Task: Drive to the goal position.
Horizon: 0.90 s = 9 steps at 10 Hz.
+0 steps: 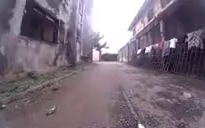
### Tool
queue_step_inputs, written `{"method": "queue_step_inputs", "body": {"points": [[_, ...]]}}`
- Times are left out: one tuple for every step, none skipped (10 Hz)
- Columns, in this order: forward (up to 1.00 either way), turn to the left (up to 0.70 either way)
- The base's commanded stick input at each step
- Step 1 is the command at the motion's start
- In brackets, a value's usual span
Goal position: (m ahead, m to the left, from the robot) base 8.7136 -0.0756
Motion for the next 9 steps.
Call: {"method": "queue_step_inputs", "body": {"points": [[0.70, 0.00], [0.70, 0.00], [0.70, 0.00], [0.70, 0.00], [0.70, 0.00], [0.70, 0.00], [0.70, 0.00], [0.70, 0.00], [0.70, 0.00]]}}
